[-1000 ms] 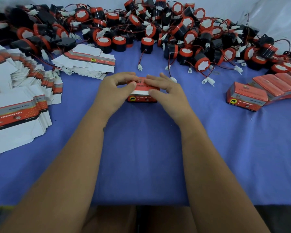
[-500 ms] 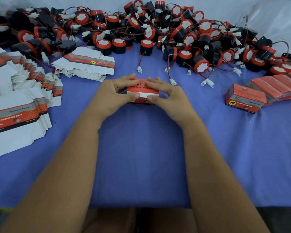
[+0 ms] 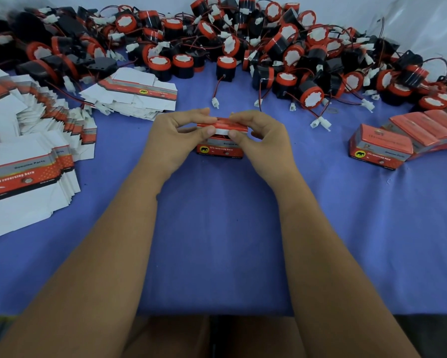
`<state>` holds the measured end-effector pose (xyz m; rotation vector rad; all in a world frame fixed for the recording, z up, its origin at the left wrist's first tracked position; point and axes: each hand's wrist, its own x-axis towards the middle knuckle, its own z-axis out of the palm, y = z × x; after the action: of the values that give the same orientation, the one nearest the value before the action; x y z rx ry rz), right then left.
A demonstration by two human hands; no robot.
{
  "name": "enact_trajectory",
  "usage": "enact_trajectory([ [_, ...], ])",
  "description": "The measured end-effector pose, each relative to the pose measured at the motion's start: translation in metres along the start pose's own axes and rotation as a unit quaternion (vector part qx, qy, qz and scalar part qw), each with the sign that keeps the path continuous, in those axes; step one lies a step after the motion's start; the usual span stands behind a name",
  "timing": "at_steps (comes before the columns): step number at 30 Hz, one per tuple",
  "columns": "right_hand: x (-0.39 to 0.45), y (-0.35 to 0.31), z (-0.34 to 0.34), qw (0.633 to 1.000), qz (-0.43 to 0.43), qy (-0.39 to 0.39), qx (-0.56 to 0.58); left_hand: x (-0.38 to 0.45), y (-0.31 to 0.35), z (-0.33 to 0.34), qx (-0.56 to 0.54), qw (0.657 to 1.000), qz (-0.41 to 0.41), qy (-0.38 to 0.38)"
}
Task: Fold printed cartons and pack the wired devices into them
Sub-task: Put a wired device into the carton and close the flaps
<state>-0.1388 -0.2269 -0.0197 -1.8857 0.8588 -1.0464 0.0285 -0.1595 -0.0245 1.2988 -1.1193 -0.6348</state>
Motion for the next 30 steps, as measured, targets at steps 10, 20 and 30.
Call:
enact_trajectory([
  [10, -0.002, 0.001, 0.000, 0.994, 0.058, -0.016, 0.089, -0.002, 0.001, 0.001, 0.055, 0.998, 0.003, -0.019],
  [20, -0.003, 0.000, 0.007, 0.995, 0.046, 0.046, 0.074, -0.008, 0.005, 0.010, 0.414, 0.886, 0.191, 0.082],
  [30, 0.002, 0.004, 0.014, 0.996, 0.016, 0.079, -0.025, -0.010, 0.008, 0.019, 0.438, 0.877, 0.160, 0.116],
])
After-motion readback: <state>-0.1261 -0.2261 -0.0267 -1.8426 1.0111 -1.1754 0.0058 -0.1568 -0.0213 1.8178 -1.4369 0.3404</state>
